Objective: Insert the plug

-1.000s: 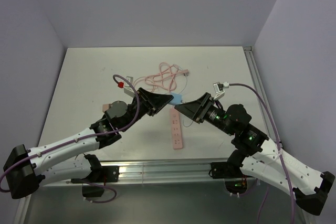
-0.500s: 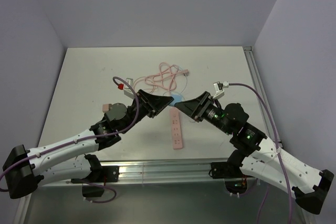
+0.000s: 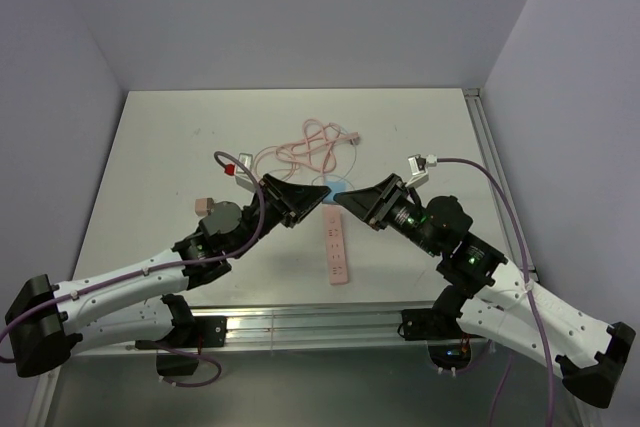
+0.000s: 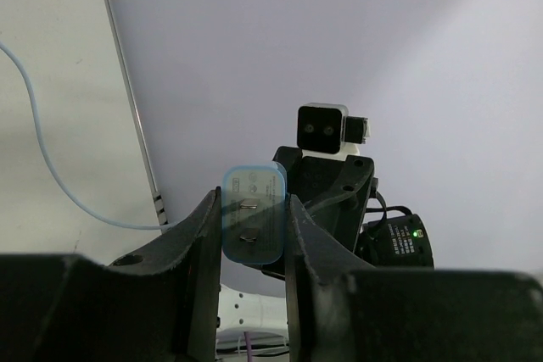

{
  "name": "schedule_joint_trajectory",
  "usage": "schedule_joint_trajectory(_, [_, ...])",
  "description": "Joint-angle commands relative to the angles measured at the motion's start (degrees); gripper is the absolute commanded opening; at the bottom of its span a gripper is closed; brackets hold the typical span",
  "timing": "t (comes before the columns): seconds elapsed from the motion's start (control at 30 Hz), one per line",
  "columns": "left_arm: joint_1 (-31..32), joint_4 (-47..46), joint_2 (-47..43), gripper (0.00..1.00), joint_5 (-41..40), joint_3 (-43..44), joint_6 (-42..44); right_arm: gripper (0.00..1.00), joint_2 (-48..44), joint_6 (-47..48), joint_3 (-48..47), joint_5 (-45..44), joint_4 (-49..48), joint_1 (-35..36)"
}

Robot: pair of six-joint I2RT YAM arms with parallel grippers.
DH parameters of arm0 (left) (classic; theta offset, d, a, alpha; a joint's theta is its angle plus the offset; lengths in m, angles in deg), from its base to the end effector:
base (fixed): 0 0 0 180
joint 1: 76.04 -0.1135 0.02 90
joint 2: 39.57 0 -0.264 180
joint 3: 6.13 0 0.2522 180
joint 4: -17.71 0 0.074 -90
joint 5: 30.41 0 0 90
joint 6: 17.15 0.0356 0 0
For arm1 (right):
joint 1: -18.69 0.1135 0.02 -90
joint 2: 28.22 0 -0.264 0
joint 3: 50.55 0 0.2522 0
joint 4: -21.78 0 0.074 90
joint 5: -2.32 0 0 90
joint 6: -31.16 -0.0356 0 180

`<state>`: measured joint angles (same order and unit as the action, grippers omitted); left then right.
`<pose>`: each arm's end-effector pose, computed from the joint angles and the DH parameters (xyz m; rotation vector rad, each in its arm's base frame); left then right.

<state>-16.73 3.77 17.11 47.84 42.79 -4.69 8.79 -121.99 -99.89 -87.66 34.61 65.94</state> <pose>0.1252 -0.1967 0.3118 -0.4707 1.6796 -1.7299 0.1121 0.1213 0.3253 0.2480 1.7780 1.4615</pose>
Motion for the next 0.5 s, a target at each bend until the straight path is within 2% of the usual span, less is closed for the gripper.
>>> schedule_joint_trajectory(0.0, [1.6, -3.4, -1.8, 0.00, 3.3, -1.1, -1.3, 0.38, 0.9, 3.0, -1.4, -3.0, -3.4, -1.4])
schedule_joint_trajectory(0.1, [1.5, -3.5, -2.2, 0.01, 3.4, -1.9, -1.4, 0.19, 0.9, 4.1, -0.8, -0.3, -5.2, -3.3])
schedule_joint_trajectory(0.13, [1.6, -3.4, -2.2, 0.00, 3.6, -2.0, -1.2, 0.00, 0.9, 4.3, -0.6, 1.4, -6.3, -3.7])
schedule_joint_trajectory(0.2, [1.6, -2.5, -2.3, 0.00, 3.4, -1.7, -0.3, 0.00, 0.9, 6.0, -0.8, 2.4, -6.8, -4.3])
schedule_joint_trajectory(0.23, [1.6, -0.2, -2.7, 0.07, 3.1, -1.4, 0.1, 0.00, 0.9, 6.5, -1.0, 2.9, -6.3, -4.4])
schedule_joint_trajectory(0.27, [1.6, 1.5, -3.1, 0.19, 2.4, -0.7, 0.5, 0.00, 0.8, 7.2, -1.5, 3.1, -5.8, -4.5])
schedule_joint_trajectory(0.3, [1.6, 8.0, -4.2, 0.46, -0.2, -0.2, 1.2, 0.00, 0.6, 8.5, -2.0, 2.9, -3.5, -4.6])
schedule_joint_trajectory(0.33, [1.6, 11.8, -4.7, 0.57, -1.7, 0.6, 1.3, 0.00, 0.6, 9.3, -2.6, 2.5, -2.0, -4.5])
schedule_joint_trajectory(0.43, [1.6, 24.1, -7.1, 0.73, -9.7, 3.9, 1.5, 0.00, 1.9, 13.7, -6.3, 0.1, 6.7, -4.7])
schedule_joint_trajectory(0.47, [1.6, 31.1, -7.7, 0.76, -11.5, 4.9, 1.6, 0.00, 2.7, 14.9, -7.7, 0.1, 9.3, -4.6])
